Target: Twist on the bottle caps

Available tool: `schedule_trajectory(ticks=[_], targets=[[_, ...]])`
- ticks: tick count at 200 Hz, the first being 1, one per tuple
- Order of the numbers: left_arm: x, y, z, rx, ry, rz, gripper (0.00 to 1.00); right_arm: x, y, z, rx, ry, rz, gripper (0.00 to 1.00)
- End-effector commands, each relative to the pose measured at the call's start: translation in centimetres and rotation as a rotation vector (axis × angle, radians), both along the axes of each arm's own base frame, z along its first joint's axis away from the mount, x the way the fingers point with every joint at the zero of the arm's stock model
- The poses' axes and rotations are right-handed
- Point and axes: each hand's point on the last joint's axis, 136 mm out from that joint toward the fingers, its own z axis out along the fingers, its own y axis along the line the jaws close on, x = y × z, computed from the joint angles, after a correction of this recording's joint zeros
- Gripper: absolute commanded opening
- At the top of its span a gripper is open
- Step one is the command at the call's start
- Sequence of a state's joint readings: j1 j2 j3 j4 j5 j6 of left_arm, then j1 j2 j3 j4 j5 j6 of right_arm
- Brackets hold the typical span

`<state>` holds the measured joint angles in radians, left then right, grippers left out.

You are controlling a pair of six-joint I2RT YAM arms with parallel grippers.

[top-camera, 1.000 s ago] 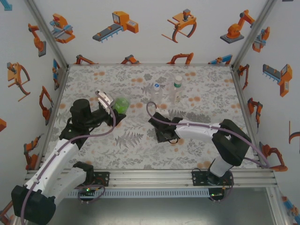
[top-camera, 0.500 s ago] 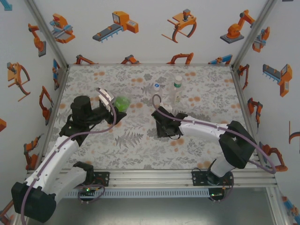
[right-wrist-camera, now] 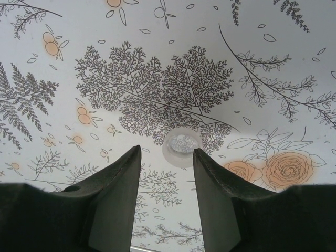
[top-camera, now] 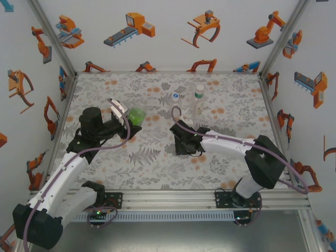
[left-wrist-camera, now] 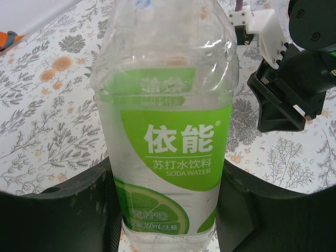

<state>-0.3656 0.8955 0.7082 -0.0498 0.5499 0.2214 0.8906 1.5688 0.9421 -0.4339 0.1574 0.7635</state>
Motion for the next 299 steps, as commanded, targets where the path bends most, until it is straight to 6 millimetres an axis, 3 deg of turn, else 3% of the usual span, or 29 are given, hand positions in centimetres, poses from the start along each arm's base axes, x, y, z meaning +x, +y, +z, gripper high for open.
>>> schedule_trajectory(ticks=[1,137,169,233,299], targets=[[0.1,-0.1,1.3,-0.017,-0.013,-0.005,0.00,-0.4,-0.8,-0.9,-0.037,0.024,-0.023,0.45],[0.2,0.0,1.1,-0.009,0.000,-0.001,0.00,-0.7,-1.2,-2.1,-0.064,0.053,-0.023,0.47],[0.1,0.0,1.1,-0.009,0.002,0.000,0.00,-0.6,-1.1,-1.8,-0.068,0.048,-0.021,0.46],[0.6,0.2,0.8,0.008,0.017,0.023,0.00,0.1,-0.7,0.8,-0.049,0.002,-0.005,0.45],[0.5,0.2,0.9,0.004,0.014,0.018,0.00,-0.2,-0.4,-0.3,-0.044,0.034,0.000,0.42]])
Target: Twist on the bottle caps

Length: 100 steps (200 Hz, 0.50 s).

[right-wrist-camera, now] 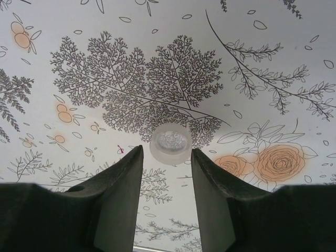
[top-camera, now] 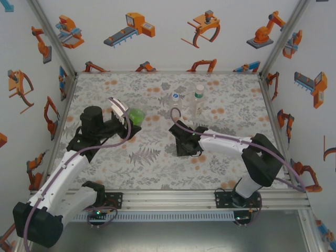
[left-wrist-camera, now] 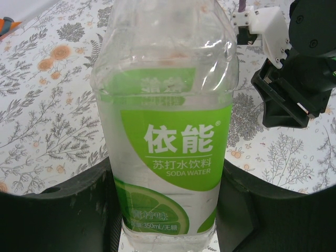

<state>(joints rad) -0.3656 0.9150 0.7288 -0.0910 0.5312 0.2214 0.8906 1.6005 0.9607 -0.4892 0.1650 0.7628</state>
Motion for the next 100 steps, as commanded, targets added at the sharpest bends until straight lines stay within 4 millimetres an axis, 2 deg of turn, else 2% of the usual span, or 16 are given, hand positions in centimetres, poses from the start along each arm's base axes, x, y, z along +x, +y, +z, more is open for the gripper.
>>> schedule_trajectory(ticks=[1,100], targets=[[0.1,0.0,1.4,-0.016,-0.021,0.001,0.00,0.2,0.4,0.6,0.014,-0.003,0.002,0.42],[0.1,0.0,1.4,-0.011,-0.018,-0.001,0.00,0.0,0.5,-0.6,0.000,0.026,0.004,0.46]])
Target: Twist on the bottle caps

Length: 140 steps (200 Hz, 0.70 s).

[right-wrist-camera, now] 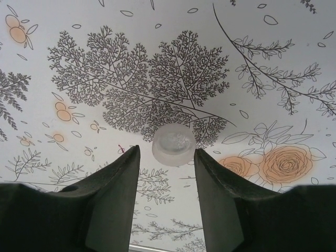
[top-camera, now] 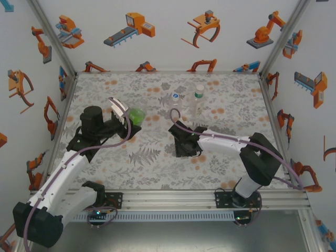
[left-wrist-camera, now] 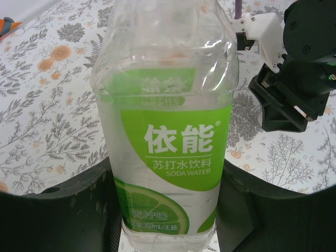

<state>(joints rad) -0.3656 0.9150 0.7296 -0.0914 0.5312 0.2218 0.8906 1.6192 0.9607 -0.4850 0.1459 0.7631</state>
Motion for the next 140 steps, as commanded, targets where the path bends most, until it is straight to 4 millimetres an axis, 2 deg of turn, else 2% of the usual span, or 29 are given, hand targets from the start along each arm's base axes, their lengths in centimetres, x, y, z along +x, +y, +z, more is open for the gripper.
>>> schedule_trajectory(ticks=[1,84,119,140], targets=[[0.1,0.0,1.4,-0.011,-0.018,-0.002,0.00,0.2,0.3,0.0,0.000,0.003,-0.002,0.47],[0.1,-0.1,1.4,-0.016,-0.016,-0.006,0.00,0.0,0.3,-1.2,0.008,0.020,-0.016,0.46],[0.1,0.0,1.4,-0.015,-0.019,-0.002,0.00,-0.1,0.4,-1.5,0.027,0.017,-0.028,0.40],[0.0,0.0,1.4,-0.015,-0.018,-0.003,0.00,0.0,0.4,-1.6,0.031,0.015,-0.031,0.33]])
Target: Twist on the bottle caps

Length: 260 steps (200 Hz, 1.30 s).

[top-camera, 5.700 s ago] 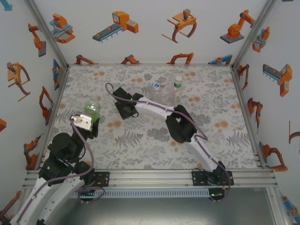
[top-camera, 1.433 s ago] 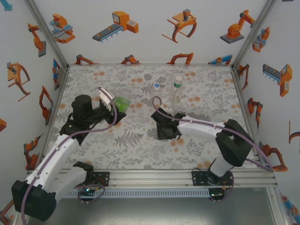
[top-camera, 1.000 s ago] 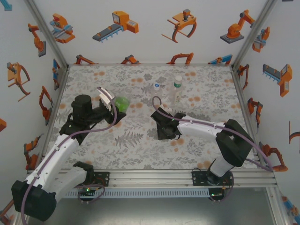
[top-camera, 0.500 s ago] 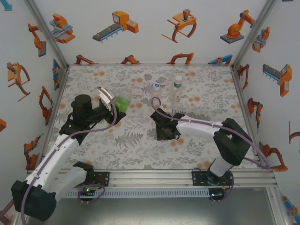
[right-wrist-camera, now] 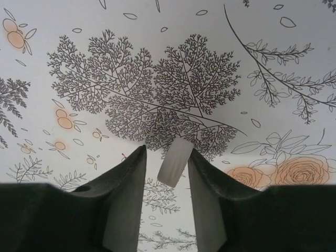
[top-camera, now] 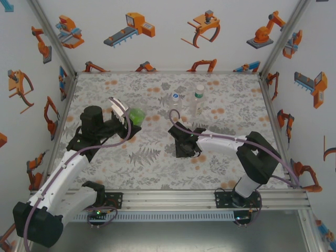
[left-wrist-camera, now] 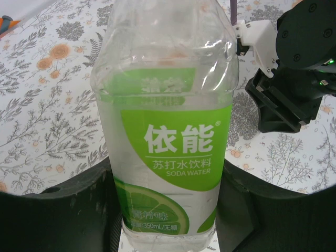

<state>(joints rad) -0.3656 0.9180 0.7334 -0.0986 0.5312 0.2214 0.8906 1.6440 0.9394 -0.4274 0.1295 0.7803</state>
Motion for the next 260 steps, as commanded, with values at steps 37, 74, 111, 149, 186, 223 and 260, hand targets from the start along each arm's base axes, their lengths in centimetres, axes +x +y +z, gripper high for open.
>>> schedule_trajectory(ticks=[37,74,111,149,186,223,260], targets=[[0.0,0.0,1.5,-0.014,-0.025,-0.003,0.00,0.1,-0.1,-0.8,0.043,0.005,-0.047,0.19],[0.0,0.0,1.4,-0.012,-0.024,-0.003,0.00,1.0,0.9,-0.4,0.227,0.002,-0.079,0.18],[0.0,0.0,1.4,-0.012,-0.021,-0.002,0.00,1.3,-0.5,-1.5,0.448,0.067,-0.224,0.22],[0.1,0.0,1.3,-0.011,-0.019,0.000,0.00,0.0,-4.4,-3.0,0.441,0.105,-0.351,0.34],[0.2,-0.2,1.1,-0.014,-0.006,-0.006,0.00,-0.3,-5.6,-2.6,0.382,0.101,-0.354,0.38],[0.2,-0.1,1.1,-0.004,-0.004,-0.003,0.00,0.5,-5.5,-2.1,0.318,0.095,-0.314,0.40],[0.2,-0.1,1.1,-0.003,-0.003,-0.001,0.00,1.6,-5.5,-1.2,0.206,0.076,-0.246,0.44]])
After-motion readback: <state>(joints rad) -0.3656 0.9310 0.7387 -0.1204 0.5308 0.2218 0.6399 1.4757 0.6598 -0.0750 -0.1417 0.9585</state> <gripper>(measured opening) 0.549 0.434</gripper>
